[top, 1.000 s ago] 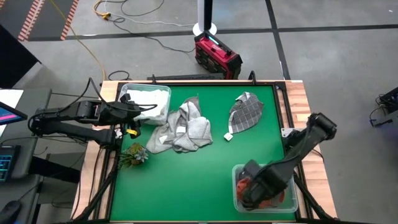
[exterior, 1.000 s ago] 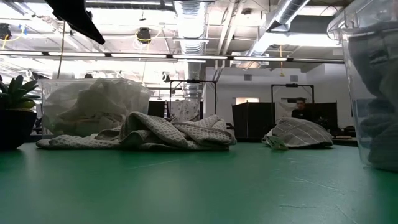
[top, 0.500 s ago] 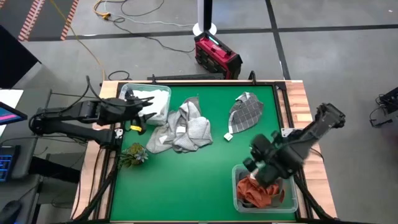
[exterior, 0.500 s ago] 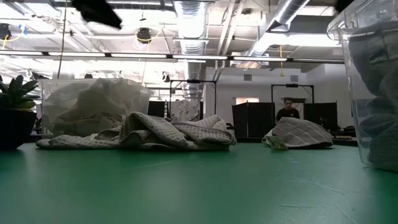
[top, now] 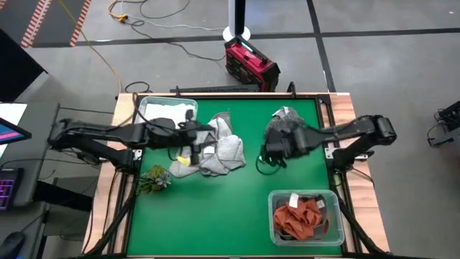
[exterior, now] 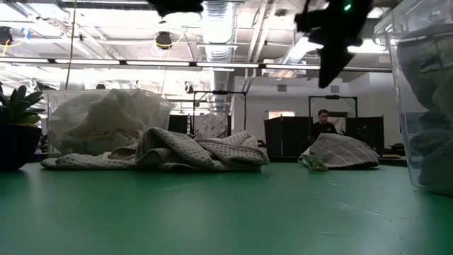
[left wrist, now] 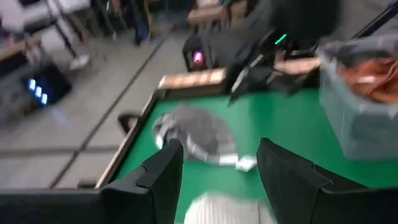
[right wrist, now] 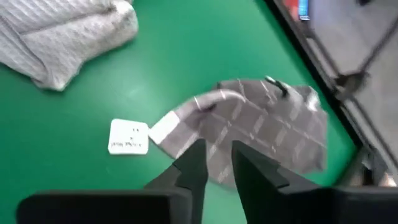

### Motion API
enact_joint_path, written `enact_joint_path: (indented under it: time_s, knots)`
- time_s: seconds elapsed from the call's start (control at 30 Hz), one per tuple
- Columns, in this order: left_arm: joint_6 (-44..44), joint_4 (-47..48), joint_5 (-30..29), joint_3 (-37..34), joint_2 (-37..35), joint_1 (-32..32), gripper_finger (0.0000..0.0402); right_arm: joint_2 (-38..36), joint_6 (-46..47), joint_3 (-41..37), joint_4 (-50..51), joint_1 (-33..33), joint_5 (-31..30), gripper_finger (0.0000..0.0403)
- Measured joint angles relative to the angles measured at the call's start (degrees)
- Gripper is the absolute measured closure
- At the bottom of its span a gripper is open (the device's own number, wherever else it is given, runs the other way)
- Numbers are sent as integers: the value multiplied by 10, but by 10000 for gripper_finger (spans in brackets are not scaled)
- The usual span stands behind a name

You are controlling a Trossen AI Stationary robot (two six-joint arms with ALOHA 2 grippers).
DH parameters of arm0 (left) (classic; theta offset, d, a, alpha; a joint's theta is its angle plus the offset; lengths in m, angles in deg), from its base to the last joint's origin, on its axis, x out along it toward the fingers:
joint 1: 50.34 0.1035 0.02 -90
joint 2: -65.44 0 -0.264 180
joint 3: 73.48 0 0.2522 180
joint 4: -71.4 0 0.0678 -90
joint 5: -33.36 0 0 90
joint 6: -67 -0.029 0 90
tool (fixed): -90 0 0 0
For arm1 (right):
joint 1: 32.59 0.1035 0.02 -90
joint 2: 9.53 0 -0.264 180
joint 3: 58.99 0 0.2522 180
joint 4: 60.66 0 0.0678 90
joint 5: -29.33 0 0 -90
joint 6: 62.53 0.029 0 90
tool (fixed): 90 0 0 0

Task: Sort towels by color in basket
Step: Put the gray checkered towel into the bottom transparent bin

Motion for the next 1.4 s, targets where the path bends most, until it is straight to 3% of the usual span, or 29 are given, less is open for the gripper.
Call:
enact_joint_path:
  time_s: [0.2,0.33,0.5,0.6,0.73,0.9,1.17,1.27,1.4]
  knots:
    - [-50,-131,2,0,56,-29,205,-13,-133,-33,-90,-135,86,206]
    - [-51,-122,0,0,76,-36,205,-12,-192,-77,-154,-197,152,149]
    - [-36,-185,-37,-77,67,-36,205,-18,-208,-122,-163,-239,151,123]
    - [-47,-266,-72,-144,41,-33,205,-31,-207,-148,-166,-256,144,121]
    - [-47,-284,-105,-192,-26,-32,205,-48,-204,-185,-180,-289,141,121]
    - [-7,-205,-107,-217,-126,-32,205,-58,-191,-226,-196,-340,143,121]
    - [49,-81,-104,-217,-230,-38,205,-33,-207,-282,-334,-342,236,126]
    - [52,-74,-104,-217,-241,-48,205,-26,-208,-282,-355,-332,250,150]
    - [47,-77,-104,-217,-244,-60,205,-14,-213,-282,-365,-325,264,232]
